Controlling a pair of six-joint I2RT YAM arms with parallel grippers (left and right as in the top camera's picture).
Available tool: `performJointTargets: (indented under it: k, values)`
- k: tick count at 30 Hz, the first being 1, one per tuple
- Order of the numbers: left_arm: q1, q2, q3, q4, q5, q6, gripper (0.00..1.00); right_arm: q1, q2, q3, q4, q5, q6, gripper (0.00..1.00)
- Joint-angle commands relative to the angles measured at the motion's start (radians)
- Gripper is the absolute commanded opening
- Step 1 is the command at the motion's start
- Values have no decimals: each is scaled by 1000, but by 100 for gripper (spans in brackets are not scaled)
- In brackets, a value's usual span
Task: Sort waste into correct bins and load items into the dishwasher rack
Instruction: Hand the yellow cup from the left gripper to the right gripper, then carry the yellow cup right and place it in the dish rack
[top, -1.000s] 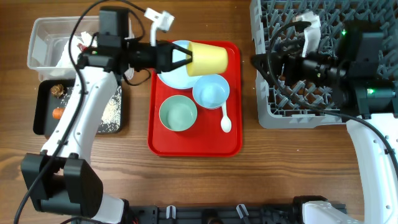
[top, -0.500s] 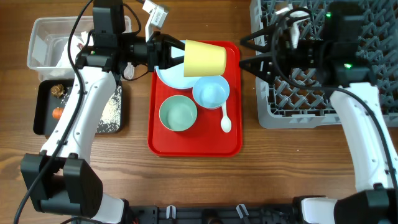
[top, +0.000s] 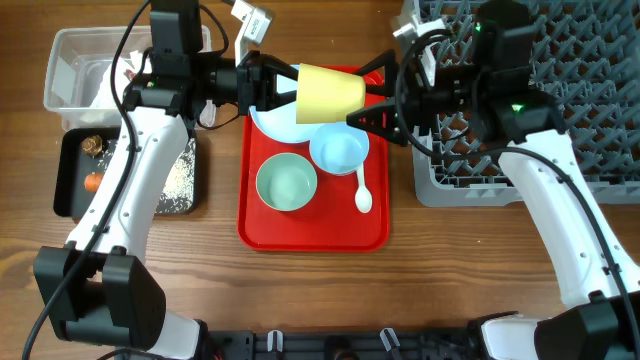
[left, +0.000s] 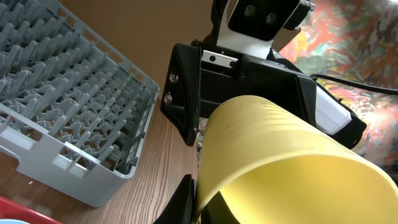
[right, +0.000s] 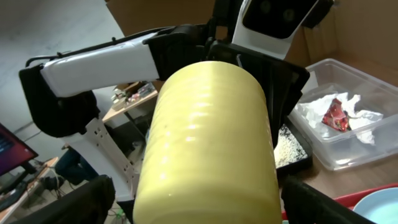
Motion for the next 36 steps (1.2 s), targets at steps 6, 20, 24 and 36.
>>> performJointTargets:
  k: [6, 20, 24, 36]
  values:
    - [-5, -7, 10, 3, 26, -6, 4, 43, 6, 13, 43, 56, 37, 64]
    - [-4, -7, 10, 3, 27, -6, 52, 21, 6, 13, 45, 55, 37, 45]
    - [5, -7, 10, 3, 27, -6, 53, -22, 6, 13, 43, -3, 26, 44]
    - [63, -7, 10, -1, -13, -6, 56, -254, 5, 13, -85, -43, 25, 40]
